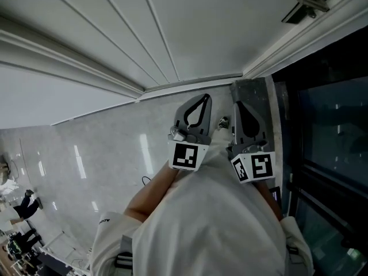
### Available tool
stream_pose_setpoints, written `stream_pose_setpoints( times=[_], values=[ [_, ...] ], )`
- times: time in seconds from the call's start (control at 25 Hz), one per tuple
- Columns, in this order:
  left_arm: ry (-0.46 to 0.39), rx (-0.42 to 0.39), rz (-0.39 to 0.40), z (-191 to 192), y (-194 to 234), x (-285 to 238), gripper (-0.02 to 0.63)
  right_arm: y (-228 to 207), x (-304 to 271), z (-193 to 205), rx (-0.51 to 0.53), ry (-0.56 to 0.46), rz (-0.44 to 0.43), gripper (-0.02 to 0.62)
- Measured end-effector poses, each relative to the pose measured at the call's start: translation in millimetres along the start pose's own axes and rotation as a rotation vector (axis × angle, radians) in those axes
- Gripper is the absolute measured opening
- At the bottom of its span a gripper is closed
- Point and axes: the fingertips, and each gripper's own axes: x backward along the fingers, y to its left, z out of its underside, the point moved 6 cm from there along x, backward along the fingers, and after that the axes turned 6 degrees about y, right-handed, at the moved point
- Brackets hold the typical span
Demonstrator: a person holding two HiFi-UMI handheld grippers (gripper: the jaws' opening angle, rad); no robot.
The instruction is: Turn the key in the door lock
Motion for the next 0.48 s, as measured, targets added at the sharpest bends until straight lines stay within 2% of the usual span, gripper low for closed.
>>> stream_pose_setpoints(
  times=[0.16,0.48],
  values=[
    [0.002,-0.015,-0.014,4,3,7,0.009,5,-3,4,-0.010,0.014,-0.006,0.002],
    [0.007,0.007,-0.051,10,15,20,0.008,15,-8,12,-0.018,0.050,-0.003,0.002]
  ],
)
